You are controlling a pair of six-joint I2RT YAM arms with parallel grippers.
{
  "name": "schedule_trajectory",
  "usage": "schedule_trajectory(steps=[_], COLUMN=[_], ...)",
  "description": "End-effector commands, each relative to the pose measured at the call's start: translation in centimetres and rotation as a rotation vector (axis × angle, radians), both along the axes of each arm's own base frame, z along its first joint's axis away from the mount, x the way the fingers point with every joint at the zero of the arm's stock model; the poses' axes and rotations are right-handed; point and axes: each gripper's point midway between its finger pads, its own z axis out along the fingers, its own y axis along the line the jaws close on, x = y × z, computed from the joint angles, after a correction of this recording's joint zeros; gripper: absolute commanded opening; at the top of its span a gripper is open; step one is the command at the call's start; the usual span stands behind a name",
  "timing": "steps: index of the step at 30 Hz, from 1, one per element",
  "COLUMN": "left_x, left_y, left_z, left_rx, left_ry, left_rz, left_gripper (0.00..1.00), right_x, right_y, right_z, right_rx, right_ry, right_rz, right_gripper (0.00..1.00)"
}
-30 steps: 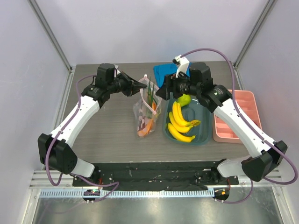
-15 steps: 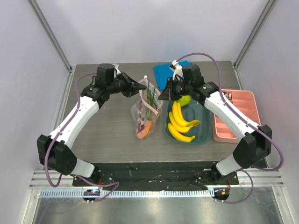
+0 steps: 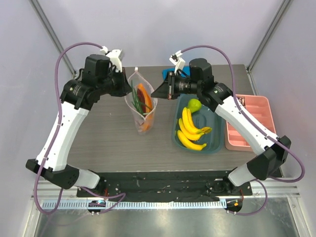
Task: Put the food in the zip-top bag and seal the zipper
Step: Adjust the zipper food storage bag at the center of the board.
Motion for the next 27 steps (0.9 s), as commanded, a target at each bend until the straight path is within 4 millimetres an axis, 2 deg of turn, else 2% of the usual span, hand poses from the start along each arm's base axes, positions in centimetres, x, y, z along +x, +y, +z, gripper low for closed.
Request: schedule_trajectory(steps=[1, 3, 5, 7, 9, 10, 12, 16, 17, 18, 20, 21, 22, 24, 25, 26, 27], left_x=[-2.0, -2.3, -2.1, -2.0, -1.9, -2.3, -2.6, -2.5, -2.3, -2.2, -1.7, -1.6, -1.5, -1.3, -1.3, -1.4, -1.5], left_y=[4.4, 4.8, 5.5, 6.2, 6.1, 5.7, 4.8, 3.2, 2.6, 2.4, 2.1, 1.9, 1.9, 1.6, 1.4, 1.3, 1.2], left_z=[-0.8, 0.1, -0.4, -2.6, -4.9, -5.6, -6.7, -6.1, -5.8, -5.9, -6.3, -6.2, -6.2, -5.9, -5.8, -5.6, -5.5], left_rx=[0.284, 0.310, 0.359, 0.421, 0.440, 0.404, 0.334, 0.193, 0.161, 0.153, 0.148, 0.142, 0.139, 0.122, 0.114, 0.105, 0.098], left_ry=[-0.051, -0.087, -0.090, -0.015, 0.082, 0.131, 0.184, 0.193, 0.192, 0.197, 0.220, 0.222, 0.220, 0.214, 0.214, 0.210, 0.210], left_rz=[-0.056, -0.072, -0.063, -0.059, -0.057, -0.058, -0.085, -0.111, -0.115, -0.116, -0.115, -0.118, -0.117, -0.123, -0.127, -0.132, -0.134], left_gripper=[0.01, 0.04, 0.07, 0.03, 0.00, 0.00, 0.01, 0.00, 0.00, 0.00, 0.00, 0.00, 0.00, 0.00, 0.00, 0.00, 0.00], right_x=[-0.1, 0.5, 0.9, 1.2, 1.2, 1.1, 0.9, 0.6, 0.6, 0.6, 1.0, 1.3, 2.5, 3.1, 3.3, 3.3, 2.9], right_y=[0.8, 0.7, 0.6, 0.4, 0.5, 0.3, 0.4, 0.1, -0.2, -0.4, -1.7, -2.5, -4.1, -7.2, -8.6, -11.0, -11.9], right_z=[2.3, 1.7, 0.6, -1.2, -1.5, -2.1, -1.8, -2.9, -3.2, -3.4, -3.4, -3.3, -3.0, -4.3, -5.0, -6.7, -7.5], right_rx=[0.077, 0.063, 0.043, 0.017, 0.030, 0.032, 0.055, 0.017, -0.003, -0.017, -0.065, -0.085, -0.119, -0.214, -0.281, -0.358, -0.412], right_ry=[0.011, 0.005, -0.003, 0.025, 0.040, 0.055, 0.038, 0.004, -0.003, -0.014, -0.057, -0.074, -0.131, -0.121, -0.179, -0.156, -0.170], right_rz=[0.022, 0.003, -0.016, -0.037, -0.041, -0.050, -0.049, -0.037, -0.035, -0.033, -0.034, -0.045, -0.069, -0.125, -0.105, -0.110, -0.086], right_gripper=[0.01, 0.01, 0.01, 0.01, 0.01, 0.01, 0.01, 0.01, 0.04, 0.21, 0.42, 0.58, 0.63, 0.73, 0.74, 0.76, 0.79])
